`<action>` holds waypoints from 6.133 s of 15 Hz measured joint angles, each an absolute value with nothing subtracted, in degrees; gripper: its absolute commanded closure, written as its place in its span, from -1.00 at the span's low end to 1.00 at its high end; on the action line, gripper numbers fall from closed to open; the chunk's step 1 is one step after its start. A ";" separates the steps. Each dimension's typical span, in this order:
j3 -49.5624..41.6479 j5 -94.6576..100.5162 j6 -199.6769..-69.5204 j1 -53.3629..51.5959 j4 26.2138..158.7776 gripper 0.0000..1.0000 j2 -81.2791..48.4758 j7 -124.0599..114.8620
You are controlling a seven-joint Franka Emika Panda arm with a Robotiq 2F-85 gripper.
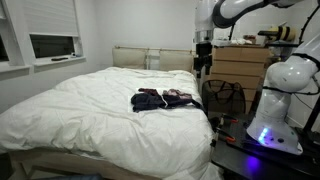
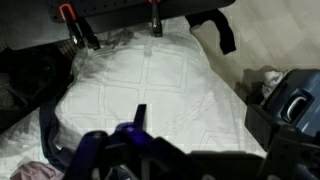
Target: Pick up the hoodie and put it in the bag
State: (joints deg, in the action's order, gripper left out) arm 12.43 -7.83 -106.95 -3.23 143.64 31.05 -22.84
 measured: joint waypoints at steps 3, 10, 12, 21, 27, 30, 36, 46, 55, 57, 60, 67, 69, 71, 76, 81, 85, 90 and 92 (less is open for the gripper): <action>9.82 -5.41 -110.77 0.27 142.44 -1.00 29.57 -22.94; 2.25 -4.30 -116.33 7.45 136.46 -1.00 23.29 -23.06; 0.56 -4.17 -117.84 8.72 134.42 -1.00 20.46 -23.06; -6.22 -4.26 -130.74 12.08 128.73 -1.00 5.62 -36.33; -9.12 -4.19 -138.59 12.29 129.17 -1.00 -0.71 -52.07; -11.12 -4.44 -139.30 12.32 130.23 -1.00 -3.12 -59.05; -14.70 -7.78 -145.19 12.51 133.62 -1.00 -8.42 -69.36; -17.12 -14.39 -160.00 13.42 132.02 -1.00 -23.75 -70.98; -14.73 -19.48 -164.14 13.98 120.90 -0.50 -37.90 -70.00; -14.73 -19.67 -164.43 13.97 119.19 -0.31 -39.93 -70.00; -14.62 -19.77 -164.43 13.98 117.66 0.15 -41.88 -70.00; -13.00 -20.62 -162.13 14.63 117.52 1.00 -39.41 -68.76; -10.82 -21.54 -157.93 15.67 118.46 1.00 -35.45 -65.25; -9.11 -21.79 -151.98 15.99 120.28 1.00 -29.75 -61.19; -7.66 -21.70 -136.41 14.50 125.90 1.00 -13.35 -50.66; -9.12 -17.30 -120.12 13.23 129.00 0.31 0.76 -48.03; -9.60 -11.45 -117.19 13.27 129.88 -0.26 6.29 -49.11; -10.22 -5.13 -127.90 14.29 132.27 -0.97 5.68 -58.10; -10.95 -4.50 -133.77 14.90 133.77 -1.00 3.72 -61.83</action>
